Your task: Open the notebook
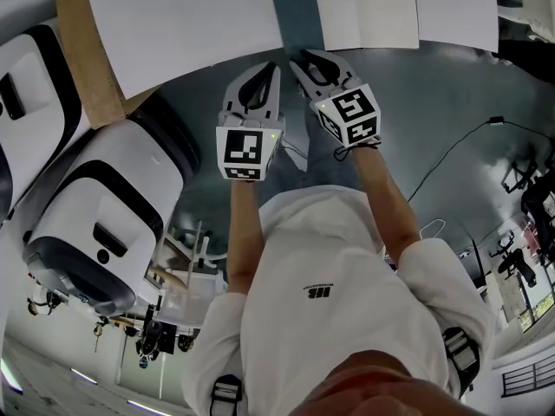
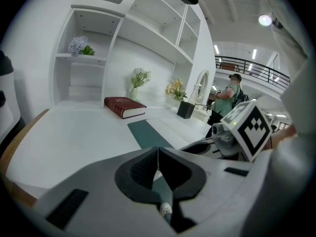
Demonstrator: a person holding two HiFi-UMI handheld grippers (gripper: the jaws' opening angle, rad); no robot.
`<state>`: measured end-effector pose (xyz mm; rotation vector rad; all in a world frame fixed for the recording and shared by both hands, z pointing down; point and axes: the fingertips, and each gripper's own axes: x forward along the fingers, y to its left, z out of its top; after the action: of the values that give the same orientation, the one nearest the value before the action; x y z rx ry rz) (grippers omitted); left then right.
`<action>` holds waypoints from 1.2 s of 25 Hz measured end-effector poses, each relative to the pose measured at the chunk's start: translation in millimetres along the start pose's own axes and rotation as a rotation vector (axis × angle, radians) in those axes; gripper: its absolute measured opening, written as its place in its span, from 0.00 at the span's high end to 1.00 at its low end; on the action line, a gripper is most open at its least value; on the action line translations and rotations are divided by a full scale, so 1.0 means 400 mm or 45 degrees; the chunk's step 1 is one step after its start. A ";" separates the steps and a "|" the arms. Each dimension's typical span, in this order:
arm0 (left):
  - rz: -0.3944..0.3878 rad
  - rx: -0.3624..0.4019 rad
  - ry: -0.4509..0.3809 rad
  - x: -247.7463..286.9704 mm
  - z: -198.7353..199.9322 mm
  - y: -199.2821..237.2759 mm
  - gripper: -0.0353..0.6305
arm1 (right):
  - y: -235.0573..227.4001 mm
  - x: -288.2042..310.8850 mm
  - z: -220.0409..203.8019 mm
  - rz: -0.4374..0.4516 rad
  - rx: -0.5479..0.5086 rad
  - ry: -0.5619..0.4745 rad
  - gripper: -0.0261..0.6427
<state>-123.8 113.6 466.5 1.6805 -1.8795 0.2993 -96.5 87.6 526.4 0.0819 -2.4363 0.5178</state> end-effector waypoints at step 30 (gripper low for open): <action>-0.175 0.175 -0.080 -0.006 0.143 -0.106 0.95 | -0.042 -0.282 0.177 -0.312 -0.091 -0.247 0.88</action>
<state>-98.7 77.4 410.5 1.9219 -1.8131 0.3298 -44.9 37.1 413.2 0.4123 -2.5824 0.3254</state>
